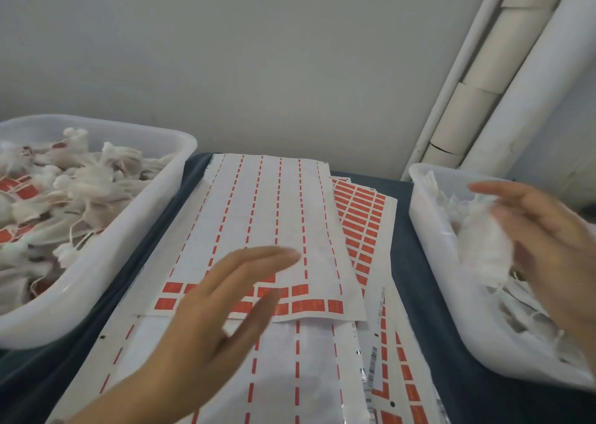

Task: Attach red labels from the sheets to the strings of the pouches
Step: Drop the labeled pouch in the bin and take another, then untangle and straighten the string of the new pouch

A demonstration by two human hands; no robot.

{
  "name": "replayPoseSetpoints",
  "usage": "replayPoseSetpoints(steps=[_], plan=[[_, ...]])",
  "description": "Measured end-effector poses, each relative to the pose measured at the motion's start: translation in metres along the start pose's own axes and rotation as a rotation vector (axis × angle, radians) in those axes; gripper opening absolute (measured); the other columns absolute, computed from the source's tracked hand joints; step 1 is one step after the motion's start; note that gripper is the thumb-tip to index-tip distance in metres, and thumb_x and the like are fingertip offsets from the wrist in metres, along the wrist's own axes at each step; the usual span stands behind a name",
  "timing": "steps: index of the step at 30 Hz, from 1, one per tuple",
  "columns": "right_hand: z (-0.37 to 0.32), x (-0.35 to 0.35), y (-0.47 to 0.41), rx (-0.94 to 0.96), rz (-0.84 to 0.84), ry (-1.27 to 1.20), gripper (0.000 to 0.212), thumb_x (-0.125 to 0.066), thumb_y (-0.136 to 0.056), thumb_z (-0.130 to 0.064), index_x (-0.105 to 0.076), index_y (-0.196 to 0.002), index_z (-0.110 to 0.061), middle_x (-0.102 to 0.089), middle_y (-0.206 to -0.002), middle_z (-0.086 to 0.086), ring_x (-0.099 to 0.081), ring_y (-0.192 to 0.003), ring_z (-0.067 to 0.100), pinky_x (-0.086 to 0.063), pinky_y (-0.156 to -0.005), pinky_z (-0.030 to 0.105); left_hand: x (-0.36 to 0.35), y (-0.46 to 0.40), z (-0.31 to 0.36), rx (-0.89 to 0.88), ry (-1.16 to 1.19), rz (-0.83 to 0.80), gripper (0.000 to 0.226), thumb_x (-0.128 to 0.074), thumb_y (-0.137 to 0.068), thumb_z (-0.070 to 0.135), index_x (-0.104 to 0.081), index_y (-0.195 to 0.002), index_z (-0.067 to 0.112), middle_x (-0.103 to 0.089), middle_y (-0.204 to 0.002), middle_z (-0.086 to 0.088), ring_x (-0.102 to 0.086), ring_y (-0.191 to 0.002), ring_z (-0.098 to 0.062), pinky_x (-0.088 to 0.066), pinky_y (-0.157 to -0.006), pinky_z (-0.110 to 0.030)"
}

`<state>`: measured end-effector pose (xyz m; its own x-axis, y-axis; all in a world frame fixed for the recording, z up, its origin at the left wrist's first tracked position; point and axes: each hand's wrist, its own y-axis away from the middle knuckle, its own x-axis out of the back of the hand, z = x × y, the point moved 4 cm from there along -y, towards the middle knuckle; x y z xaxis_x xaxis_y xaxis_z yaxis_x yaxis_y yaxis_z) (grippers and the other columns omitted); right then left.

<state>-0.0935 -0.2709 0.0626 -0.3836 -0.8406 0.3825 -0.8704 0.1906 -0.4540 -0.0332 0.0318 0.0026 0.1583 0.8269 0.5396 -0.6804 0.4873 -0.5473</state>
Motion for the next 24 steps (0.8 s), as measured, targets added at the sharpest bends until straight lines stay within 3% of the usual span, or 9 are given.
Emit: replayPoseSetpoints(steps=[4, 6, 8, 10, 12, 15, 17, 20, 24], plan=[[-0.017, -0.086, -0.002, -0.042, -0.398, -0.076, 0.021, -0.05, -0.088, -0.038, -0.063, -0.103, -0.045, -0.063, -0.09, -0.022, -0.06, -0.082, -0.002, -0.049, -0.072, 0.01, -0.029, -0.034, 0.007, 0.237, 0.186, -0.112, 0.06, -0.046, -0.061, 0.079, -0.023, -0.117, 0.073, -0.027, -0.121, 0.055, -0.035, -0.113, 0.023, -0.041, -0.081, -0.005], [-0.007, -0.12, 0.0, -0.121, -0.465, -0.098, 0.024, -0.047, -0.089, -0.032, -0.061, -0.104, -0.044, -0.061, -0.097, -0.02, -0.06, -0.091, 0.001, -0.052, -0.078, 0.017, -0.042, -0.037, -0.001, 0.32, 0.274, -0.24, 0.058, -0.055, -0.061, 0.073, -0.032, -0.113, 0.067, -0.043, -0.112, 0.046, -0.047, -0.103, 0.018, -0.045, -0.072, -0.002], [0.002, -0.145, 0.001, -0.179, -0.401, -0.149, 0.022, -0.049, -0.091, -0.027, -0.061, -0.103, -0.041, -0.062, -0.094, -0.016, -0.06, -0.09, 0.002, -0.055, -0.076, 0.019, -0.051, -0.033, -0.021, 0.415, 0.31, -0.319, 0.037, -0.062, -0.065, 0.057, -0.052, -0.1, 0.048, -0.059, -0.096, 0.027, -0.06, -0.087, 0.0, -0.052, -0.073, -0.014], [0.017, -0.161, 0.003, -0.246, -0.281, -0.202, 0.017, -0.051, -0.086, -0.037, -0.062, -0.099, -0.042, -0.063, -0.092, -0.021, -0.059, -0.09, -0.002, -0.054, -0.073, 0.015, -0.053, -0.028, -0.04, 0.508, 0.28, -0.22, 0.014, -0.066, -0.074, 0.045, -0.059, -0.082, 0.035, -0.063, -0.08, 0.017, -0.062, -0.075, -0.006, -0.051, -0.065, -0.015], [0.031, -0.172, 0.007, -0.324, -0.224, -0.253, 0.024, -0.053, -0.076, -0.05, -0.062, -0.096, -0.04, -0.063, -0.092, -0.032, -0.06, -0.089, -0.008, -0.051, -0.065, 0.009, -0.051, -0.02, -0.06, 0.592, 0.291, -0.042, 0.011, -0.065, -0.077, 0.04, -0.06, -0.076, 0.03, -0.062, -0.076, 0.014, -0.061, -0.072, -0.006, -0.046, -0.056, -0.01], [0.048, -0.178, 0.015, -0.345, -0.216, -0.147, 0.016, -0.062, -0.073, -0.042, -0.063, -0.086, -0.034, -0.068, -0.077, -0.025, -0.065, -0.073, -0.003, -0.045, -0.057, 0.003, -0.047, -0.008, -0.076, 0.676, 0.298, 0.097, 0.015, -0.064, -0.079, 0.04, -0.062, -0.078, 0.025, -0.064, -0.077, 0.01, -0.062, -0.073, -0.009, -0.046, -0.055, -0.01], [0.056, -0.176, 0.018, -0.361, -0.169, -0.075, 0.003, -0.067, -0.076, -0.03, -0.064, -0.079, -0.031, -0.067, -0.07, -0.025, -0.064, -0.067, -0.003, -0.043, -0.053, 0.001, -0.048, -0.001, -0.082, 0.705, 0.299, 0.082, 0.021, -0.061, -0.078, 0.046, -0.061, -0.083, 0.026, -0.065, -0.081, 0.012, -0.064, -0.076, -0.009, -0.048, -0.059, -0.012], [0.059, -0.172, 0.018, -0.366, -0.102, -0.075, 0.011, -0.063, -0.069, -0.038, -0.064, -0.075, -0.029, -0.065, -0.073, -0.031, -0.059, -0.077, -0.012, -0.041, -0.052, -0.001, -0.05, 0.003, -0.082, 0.698, 0.416, 0.044, 0.031, -0.057, -0.068, 0.06, -0.061, -0.088, 0.036, -0.065, -0.083, 0.019, -0.064, -0.079, -0.002, -0.049, -0.057, -0.01], [0.048, -0.178, 0.02, -0.364, -0.22, -0.215, 0.02, -0.059, -0.067, -0.039, -0.065, -0.078, -0.023, -0.068, -0.07, -0.014, -0.064, -0.066, 0.003, -0.048, -0.055, 0.007, -0.054, -0.003, -0.067, 0.557, 0.465, -0.102, 0.022, -0.066, -0.07, 0.06, -0.059, -0.088, 0.051, -0.061, -0.088, 0.026, -0.059, -0.083, 0.006, -0.048, -0.059, -0.009]])
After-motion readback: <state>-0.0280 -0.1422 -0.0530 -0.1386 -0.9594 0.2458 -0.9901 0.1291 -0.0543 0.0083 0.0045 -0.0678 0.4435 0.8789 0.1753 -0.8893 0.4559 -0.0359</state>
